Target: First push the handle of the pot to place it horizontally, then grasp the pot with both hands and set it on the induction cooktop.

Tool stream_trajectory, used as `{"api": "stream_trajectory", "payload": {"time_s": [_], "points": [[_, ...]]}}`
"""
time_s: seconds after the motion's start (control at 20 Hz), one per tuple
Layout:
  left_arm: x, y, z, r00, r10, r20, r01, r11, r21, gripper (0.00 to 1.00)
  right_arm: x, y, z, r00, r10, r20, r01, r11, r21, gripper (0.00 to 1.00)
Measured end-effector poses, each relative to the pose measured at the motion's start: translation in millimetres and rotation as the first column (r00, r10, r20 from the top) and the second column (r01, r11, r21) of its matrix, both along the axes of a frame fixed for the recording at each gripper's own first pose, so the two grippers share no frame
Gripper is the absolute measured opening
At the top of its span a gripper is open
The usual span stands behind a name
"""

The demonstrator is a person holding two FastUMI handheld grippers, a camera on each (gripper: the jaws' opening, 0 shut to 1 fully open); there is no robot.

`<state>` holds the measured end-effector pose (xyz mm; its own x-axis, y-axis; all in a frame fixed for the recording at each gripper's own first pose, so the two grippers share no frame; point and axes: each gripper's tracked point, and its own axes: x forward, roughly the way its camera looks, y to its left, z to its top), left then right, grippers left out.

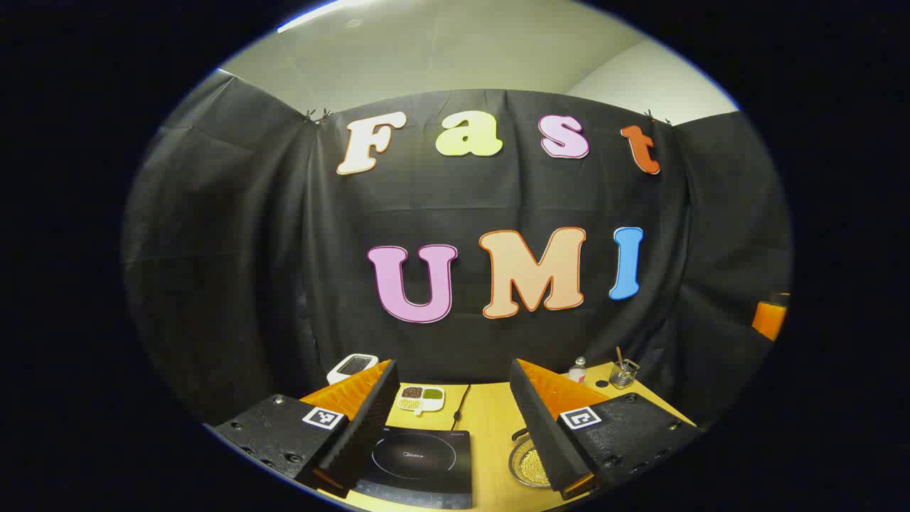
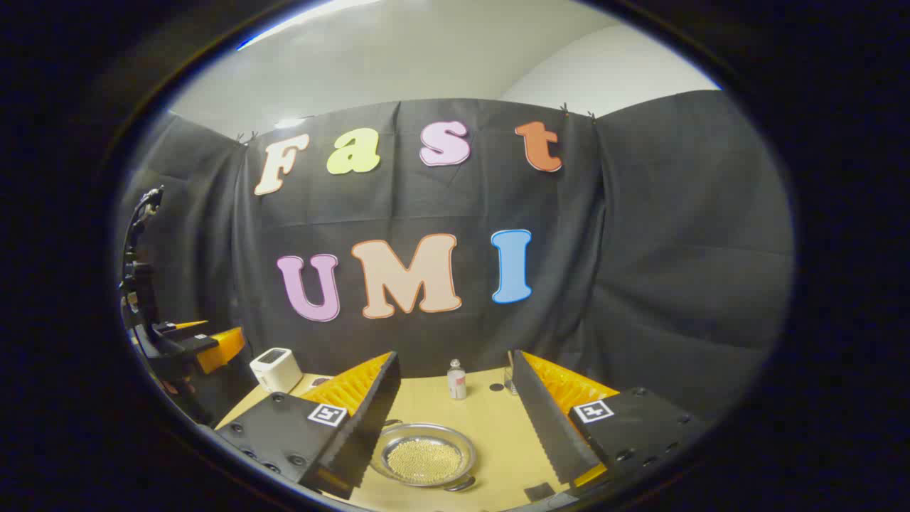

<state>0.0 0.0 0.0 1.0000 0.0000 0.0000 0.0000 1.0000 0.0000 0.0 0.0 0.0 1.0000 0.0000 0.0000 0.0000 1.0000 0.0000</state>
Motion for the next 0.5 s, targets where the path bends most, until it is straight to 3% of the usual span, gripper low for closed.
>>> {"api": "stream_trajectory", "payload": {"time_s": [0.05,0.3,0.35,0.4,0.5], "points": [[0,0,-2,1.000,-0.009,-0.002,0.009,1.000,-0.001,0.91,-1,2,-2,1.000,-0.006,-0.003,0.006,1.000,-0.001,0.94],[-2,6,-3,1.000,-0.025,0.005,0.025,1.000,0.002,0.94,-9,10,-6,1.000,-0.025,-0.005,0.025,0.999,-0.021,0.94],[-3,8,-5,1.000,-0.021,0.003,0.021,1.000,0.007,0.91,-11,12,-6,1.000,-0.018,-0.005,0.018,1.000,-0.025,0.94],[-4,9,-5,1.000,-0.014,0.004,0.014,1.000,0.011,0.94,-12,14,-8,1.000,-0.009,-0.006,0.008,1.000,-0.028,0.94],[-8,11,-3,1.000,-0.004,0.003,0.003,1.000,0.015,0.91,-10,12,-5,1.000,0.003,-0.007,-0.003,1.000,-0.029,0.94]]}}
